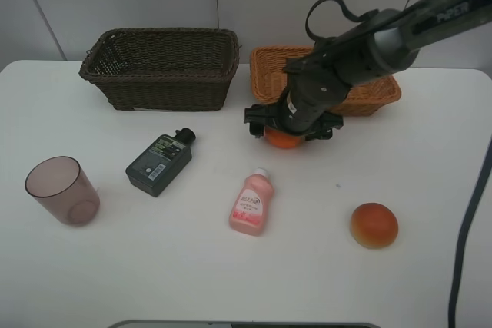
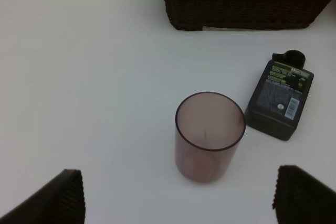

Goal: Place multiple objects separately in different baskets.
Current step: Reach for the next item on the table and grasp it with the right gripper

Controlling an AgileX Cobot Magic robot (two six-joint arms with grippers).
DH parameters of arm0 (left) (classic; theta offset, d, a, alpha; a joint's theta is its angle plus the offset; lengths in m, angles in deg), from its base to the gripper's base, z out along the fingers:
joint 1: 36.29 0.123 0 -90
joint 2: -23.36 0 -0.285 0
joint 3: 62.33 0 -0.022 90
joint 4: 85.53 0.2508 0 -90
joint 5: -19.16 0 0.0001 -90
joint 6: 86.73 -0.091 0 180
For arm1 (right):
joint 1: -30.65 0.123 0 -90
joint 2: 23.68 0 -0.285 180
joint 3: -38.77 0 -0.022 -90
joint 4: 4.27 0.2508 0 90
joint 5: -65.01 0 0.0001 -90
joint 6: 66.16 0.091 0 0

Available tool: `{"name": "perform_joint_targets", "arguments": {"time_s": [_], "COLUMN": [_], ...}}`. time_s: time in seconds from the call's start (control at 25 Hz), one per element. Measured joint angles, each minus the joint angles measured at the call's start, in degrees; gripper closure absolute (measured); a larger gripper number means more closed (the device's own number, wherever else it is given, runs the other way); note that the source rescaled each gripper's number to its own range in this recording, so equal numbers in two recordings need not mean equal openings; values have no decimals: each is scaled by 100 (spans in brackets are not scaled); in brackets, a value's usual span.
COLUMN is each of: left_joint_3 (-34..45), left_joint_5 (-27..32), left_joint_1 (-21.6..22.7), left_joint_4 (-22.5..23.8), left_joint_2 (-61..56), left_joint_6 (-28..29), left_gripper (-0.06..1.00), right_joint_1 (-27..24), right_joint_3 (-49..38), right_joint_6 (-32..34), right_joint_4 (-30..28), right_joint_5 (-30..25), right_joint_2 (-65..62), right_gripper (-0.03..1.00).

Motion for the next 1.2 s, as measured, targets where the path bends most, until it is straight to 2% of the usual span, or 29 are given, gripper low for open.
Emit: {"name": "perform_joint_targets", "arguments": {"time_s": [0.76,0.88,0.96,1.0,1.2], "left_joint_3": [0,0,0,0,0], "left_joint_5": [0,0,0,0,0], "left_joint_1": [0,0,0,0,0], "left_joint_4": [0,0,0,0,0], "left_joint_2": [0,0,0,0,0], "left_joint_6": [0,0,0,0,0], "left_gripper": [1,1,1,1,1], "right_joint_1": [0,0,0,0,0], "right_joint_3": [0,0,0,0,0], "right_joint_6": [0,0,0,0,0], "right_joint_4": [-364,-423,-454,-467,-467], "right_joint_5": [180,180,180,180,175], "right_joint_2": [7,7,7,7,7], "right_gripper": [-3,6,32,35,35]}}
